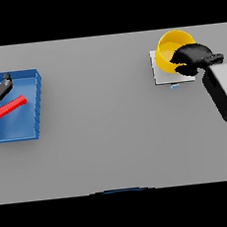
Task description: Pick up the red beaker and tilt it to pour out 1 green nut into yellow bowl. Pick up the yellow bowl and place it on the metallic measuring scale.
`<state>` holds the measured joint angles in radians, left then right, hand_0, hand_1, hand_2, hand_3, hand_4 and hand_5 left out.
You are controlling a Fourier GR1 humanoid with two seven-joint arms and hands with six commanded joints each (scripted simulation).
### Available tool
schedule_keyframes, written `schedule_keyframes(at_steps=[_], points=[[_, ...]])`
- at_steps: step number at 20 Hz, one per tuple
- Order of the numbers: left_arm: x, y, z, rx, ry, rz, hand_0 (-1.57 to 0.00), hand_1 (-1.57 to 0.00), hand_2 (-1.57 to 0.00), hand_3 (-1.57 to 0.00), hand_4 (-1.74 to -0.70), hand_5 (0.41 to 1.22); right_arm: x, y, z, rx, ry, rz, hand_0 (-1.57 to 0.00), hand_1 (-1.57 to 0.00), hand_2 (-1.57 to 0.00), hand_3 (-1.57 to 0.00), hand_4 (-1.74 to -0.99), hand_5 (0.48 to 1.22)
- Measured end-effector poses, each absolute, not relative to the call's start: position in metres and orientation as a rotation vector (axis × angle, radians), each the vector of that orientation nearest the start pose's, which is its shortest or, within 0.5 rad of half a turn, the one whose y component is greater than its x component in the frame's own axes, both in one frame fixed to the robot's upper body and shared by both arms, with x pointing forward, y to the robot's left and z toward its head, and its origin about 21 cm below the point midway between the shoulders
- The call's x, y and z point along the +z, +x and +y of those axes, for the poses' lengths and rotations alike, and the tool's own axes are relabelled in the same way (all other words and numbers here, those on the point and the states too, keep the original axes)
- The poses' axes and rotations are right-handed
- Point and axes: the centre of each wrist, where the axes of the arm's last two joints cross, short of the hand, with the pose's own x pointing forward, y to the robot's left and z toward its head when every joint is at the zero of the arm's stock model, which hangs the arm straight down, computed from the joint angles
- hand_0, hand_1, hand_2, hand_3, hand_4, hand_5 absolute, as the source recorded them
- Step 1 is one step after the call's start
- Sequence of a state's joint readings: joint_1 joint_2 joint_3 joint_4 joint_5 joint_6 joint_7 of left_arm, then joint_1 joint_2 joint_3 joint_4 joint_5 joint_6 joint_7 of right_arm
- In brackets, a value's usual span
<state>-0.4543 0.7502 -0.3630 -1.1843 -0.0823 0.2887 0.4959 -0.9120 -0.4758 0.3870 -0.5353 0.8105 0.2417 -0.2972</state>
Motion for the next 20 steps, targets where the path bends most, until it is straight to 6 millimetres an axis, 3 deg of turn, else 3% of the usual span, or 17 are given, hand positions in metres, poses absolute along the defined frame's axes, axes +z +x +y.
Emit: schedule_keyframes(at_steps=[1, 4, 7, 12, 20], points=[[0.0826, 0.3427, 0.3355, -0.461, 0.88, -1.101, 0.0, 0.0, 0.0, 0.0, -0.72, 0.671, 0.0778, 0.4371, -0.2792, 1.613, -0.638, -1.122, -1.44, -1.34, -1.29, -0.99, -1.688, 1.221], [0.0817, 0.3444, 0.3364, -0.453, 0.881, -1.092, 0.0, 0.0, 0.0, 0.0, -0.72, 0.667, 0.0825, 0.4386, -0.2773, 1.618, -0.647, -1.11, -0.79, -0.71, -0.78, -0.72, -1.609, 1.029], [0.084, 0.3436, 0.3344, -0.455, 0.882, -1.11, 0.0, 0.0, 0.0, 0.0, -0.72, 0.663, 0.0817, 0.438, -0.2792, 1.675, -0.646, -1.061, -0.41, -0.36, -0.46, -0.55, -1.567, 0.929], [0.0845, 0.3437, 0.3362, -0.454, 0.884, -1.1, 0.0, 0.0, 0.0, 0.0, -0.72, 0.664, 0.0813, 0.4404, -0.2712, 1.699, -0.627, -1.101, -0.13, -0.12, -0.16, -0.36, -1.542, 0.838], [0.0833, 0.343, 0.3346, -0.457, 0.879, -1.099, 0.0, 0.0, 0.0, 0.0, -0.73, 0.665, 0.077, 0.4391, -0.2785, 1.667, -0.634, -1.053, -0.02, -0.02, -0.03, -0.15, -1.478, 0.738]])
